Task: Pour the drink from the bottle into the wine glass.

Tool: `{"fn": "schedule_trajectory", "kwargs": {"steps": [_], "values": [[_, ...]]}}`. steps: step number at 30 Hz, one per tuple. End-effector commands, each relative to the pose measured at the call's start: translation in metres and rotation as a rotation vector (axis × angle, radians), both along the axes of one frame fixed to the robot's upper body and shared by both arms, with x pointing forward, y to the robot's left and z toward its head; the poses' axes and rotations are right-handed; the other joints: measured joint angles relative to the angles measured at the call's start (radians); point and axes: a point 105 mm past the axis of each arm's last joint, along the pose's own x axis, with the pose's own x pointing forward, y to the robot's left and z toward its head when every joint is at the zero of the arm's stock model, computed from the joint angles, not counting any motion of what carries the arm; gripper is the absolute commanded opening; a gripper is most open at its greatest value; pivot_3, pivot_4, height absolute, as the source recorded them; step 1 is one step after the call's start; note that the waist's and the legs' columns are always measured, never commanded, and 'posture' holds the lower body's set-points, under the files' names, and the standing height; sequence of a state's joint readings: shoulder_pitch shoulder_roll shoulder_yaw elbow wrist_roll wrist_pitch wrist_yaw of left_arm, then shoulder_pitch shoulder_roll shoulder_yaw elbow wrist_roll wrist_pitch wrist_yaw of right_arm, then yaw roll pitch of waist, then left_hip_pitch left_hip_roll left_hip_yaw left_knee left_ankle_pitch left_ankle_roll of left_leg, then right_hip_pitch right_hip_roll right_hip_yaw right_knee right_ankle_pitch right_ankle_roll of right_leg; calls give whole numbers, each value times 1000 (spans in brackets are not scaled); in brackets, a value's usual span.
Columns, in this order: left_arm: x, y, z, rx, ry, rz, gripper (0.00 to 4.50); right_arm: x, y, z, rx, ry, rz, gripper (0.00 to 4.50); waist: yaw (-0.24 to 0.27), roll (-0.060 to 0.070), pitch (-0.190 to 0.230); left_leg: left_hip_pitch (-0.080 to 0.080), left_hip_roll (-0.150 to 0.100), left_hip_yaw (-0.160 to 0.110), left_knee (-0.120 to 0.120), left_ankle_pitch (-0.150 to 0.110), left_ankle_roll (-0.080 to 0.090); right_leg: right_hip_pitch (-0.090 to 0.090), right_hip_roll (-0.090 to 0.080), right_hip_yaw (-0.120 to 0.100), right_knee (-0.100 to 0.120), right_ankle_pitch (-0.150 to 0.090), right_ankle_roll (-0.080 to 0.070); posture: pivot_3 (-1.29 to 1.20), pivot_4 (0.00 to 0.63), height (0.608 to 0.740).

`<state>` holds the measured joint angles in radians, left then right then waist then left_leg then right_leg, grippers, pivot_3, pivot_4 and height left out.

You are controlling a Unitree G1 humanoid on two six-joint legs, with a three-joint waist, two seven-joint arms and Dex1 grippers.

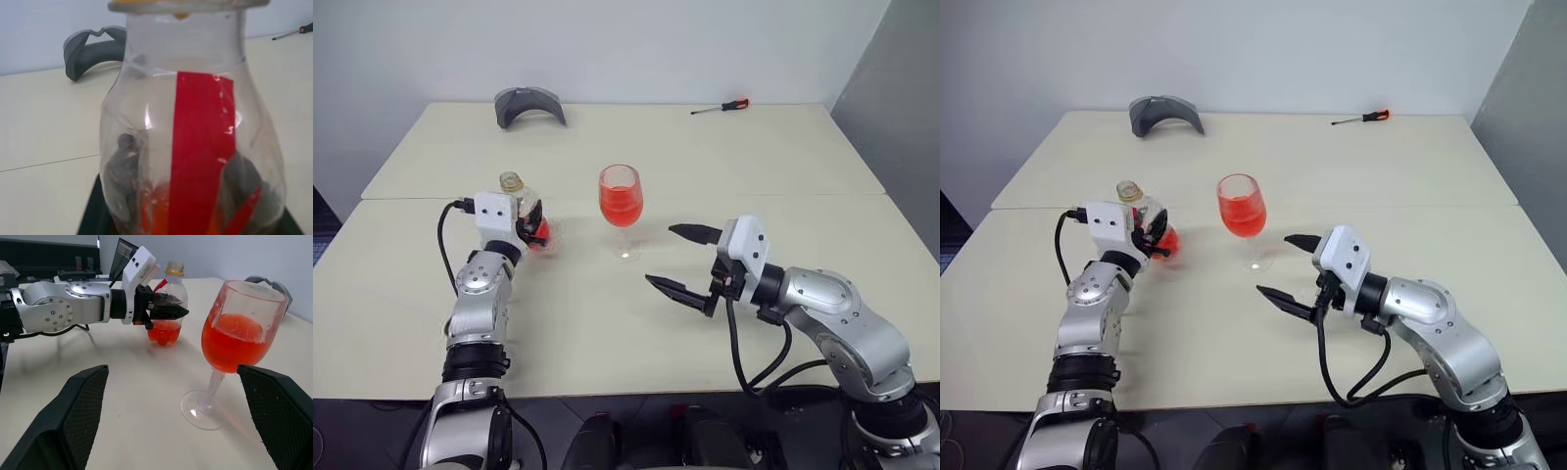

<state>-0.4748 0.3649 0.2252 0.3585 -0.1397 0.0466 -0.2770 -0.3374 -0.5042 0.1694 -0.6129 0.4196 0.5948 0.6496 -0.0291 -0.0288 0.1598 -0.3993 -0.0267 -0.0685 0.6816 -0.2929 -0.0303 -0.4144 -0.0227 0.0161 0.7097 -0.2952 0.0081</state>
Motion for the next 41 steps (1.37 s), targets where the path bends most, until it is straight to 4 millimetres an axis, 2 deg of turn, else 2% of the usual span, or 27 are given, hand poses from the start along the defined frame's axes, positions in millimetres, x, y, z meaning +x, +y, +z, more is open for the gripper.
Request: {"fn": "schedule_trajectory", "kwargs": {"steps": [1,5,12,23,29,34,37,41], "values": [[-1,1,11,-31,-50,-2,3214,-1,-1,13,20,-57,-1,4500,0,0,0,0,0,0,0,0,0,0,0,0,0,0,0,0,150,740],[0,4,13,-55,-49,12,4482,-1,0,13,19,-59,-1,4500,0,0,0,0,0,0,0,0,0,0,0,0,0,0,0,0,150,740],[-9,7,13,-73,-31,7,4482,-2,0,12,12,-63,9,4500,0,0,0,0,0,0,0,0,0,1,0,0,-1,0,0,0,150,740],[-39,6,10,-38,40,-39,4482,-6,-5,6,-4,-44,9,4500,0,0,0,2,0,-2,-1,0,1,4,0,-1,-4,0,0,0,150,740],[-67,-1,1,-53,112,-48,4482,-8,-23,2,-10,-16,-52,4500,2,0,0,2,0,-3,-1,-1,1,6,0,-2,-7,0,0,0,150,740],[-81,-11,5,-4,127,-17,4482,-12,-38,-5,-5,27,-132,4500,4,0,0,3,0,-4,-2,-1,2,9,0,-3,-9,0,0,0,150,740],[-85,-17,4,13,140,18,4482,-10,-51,-10,33,63,-266,4500,6,0,0,3,0,-4,-2,-2,3,10,0,-3,-10,0,0,0,150,740],[-89,-30,3,3,135,12,4482,-2,-88,-29,45,84,-631,4500,10,1,-1,3,0,-4,-2,-2,3,10,0,-3,-10,0,0,0,150,740]]}}
